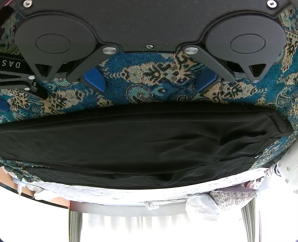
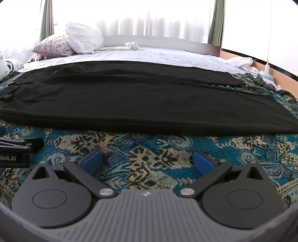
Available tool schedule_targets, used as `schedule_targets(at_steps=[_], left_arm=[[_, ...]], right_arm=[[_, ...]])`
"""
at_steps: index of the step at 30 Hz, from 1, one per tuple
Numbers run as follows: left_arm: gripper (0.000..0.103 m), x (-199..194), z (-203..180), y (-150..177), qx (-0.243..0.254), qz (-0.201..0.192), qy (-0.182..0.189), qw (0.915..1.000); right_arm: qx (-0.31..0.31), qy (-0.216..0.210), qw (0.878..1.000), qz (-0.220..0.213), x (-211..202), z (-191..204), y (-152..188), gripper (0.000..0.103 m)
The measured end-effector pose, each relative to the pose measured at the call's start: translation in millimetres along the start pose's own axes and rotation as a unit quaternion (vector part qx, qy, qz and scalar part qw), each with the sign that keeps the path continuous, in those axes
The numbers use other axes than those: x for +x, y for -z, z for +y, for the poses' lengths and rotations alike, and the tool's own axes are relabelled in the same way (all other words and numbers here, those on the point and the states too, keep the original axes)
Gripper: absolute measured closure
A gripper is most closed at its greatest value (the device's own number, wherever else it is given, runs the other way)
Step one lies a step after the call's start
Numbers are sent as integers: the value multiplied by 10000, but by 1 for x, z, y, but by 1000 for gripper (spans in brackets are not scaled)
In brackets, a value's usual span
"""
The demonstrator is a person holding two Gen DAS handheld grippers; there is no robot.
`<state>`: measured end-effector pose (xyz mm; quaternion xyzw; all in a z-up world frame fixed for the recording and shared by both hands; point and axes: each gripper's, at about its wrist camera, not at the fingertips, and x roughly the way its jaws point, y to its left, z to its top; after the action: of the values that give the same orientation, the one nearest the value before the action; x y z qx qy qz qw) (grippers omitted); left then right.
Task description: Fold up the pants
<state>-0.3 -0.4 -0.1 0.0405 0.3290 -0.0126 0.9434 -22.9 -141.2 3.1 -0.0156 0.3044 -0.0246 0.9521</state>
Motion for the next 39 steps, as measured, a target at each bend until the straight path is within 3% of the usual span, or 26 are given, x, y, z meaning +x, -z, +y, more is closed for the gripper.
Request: schedule_targets(at_steps=[39], left_arm=[[0,0,0,0,-35,0,25,10000]], right_arm=[[-8,7,10000,-17,-3,0,0,0]])
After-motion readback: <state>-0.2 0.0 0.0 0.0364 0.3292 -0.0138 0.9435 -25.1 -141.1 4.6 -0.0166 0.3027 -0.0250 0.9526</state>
